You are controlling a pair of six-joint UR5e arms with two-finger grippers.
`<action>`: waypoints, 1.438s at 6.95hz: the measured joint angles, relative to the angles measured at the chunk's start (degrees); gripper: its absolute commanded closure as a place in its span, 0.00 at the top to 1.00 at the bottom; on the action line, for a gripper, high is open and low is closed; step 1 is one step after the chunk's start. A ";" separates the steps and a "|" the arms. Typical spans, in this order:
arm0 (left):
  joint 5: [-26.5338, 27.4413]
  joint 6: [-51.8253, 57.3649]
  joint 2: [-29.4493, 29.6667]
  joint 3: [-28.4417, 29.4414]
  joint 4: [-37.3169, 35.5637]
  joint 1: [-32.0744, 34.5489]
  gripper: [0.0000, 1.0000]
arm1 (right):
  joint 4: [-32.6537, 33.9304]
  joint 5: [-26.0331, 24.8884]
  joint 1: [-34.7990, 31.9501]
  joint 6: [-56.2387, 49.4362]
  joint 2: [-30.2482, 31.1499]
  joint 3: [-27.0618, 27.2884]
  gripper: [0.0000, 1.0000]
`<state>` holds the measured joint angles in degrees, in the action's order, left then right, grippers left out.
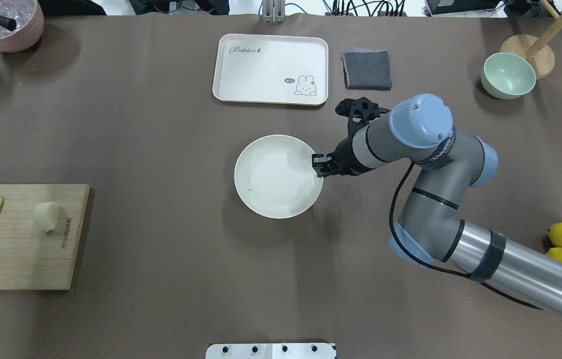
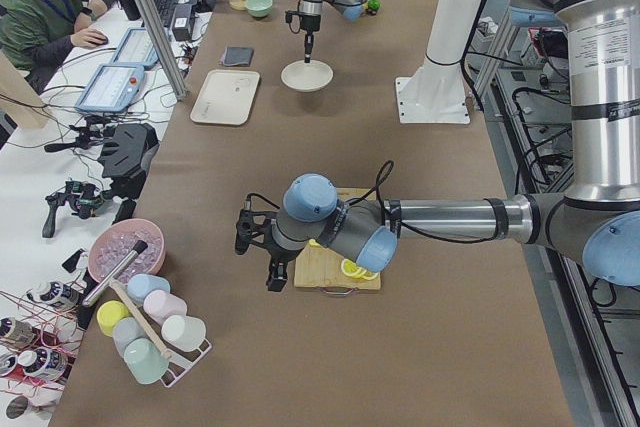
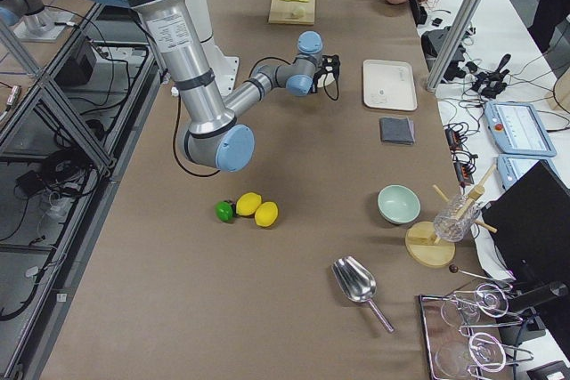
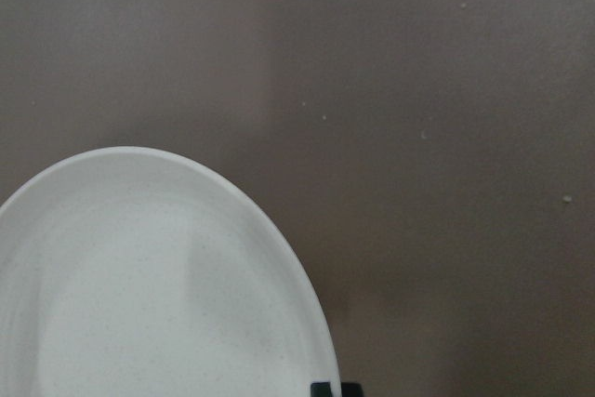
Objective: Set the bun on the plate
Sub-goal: 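Drag the white plate with the right gripper toward the table centre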
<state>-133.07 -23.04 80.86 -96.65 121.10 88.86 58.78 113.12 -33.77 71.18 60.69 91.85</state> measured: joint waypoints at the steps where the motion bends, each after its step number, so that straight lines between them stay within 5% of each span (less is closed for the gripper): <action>1: -0.02 0.01 0.00 0.03 0.03 0.00 0.98 | 1.14 -1.79 1.79 0.01 -0.53 0.02 0.00; 3: -0.08 0.01 -0.01 0.04 0.09 0.00 0.98 | 1.66 -3.51 3.56 0.05 -0.88 -0.21 0.04; 4: -0.09 0.00 0.01 -0.02 0.10 0.00 0.98 | 1.75 -3.68 3.78 0.04 -0.93 -0.24 0.99; 8: -0.09 -0.55 0.18 -0.62 0.11 0.00 0.98 | 2.07 -5.26 4.19 0.08 -0.63 0.42 1.00; 10: 0.22 -10.02 0.62 -1.70 3.17 -3.17 0.98 | 7.99 -2.87 0.78 -0.41 -0.49 4.08 1.00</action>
<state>-132.84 -33.06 81.48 -98.35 124.28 85.69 66.77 110.25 -32.99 70.76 60.20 95.93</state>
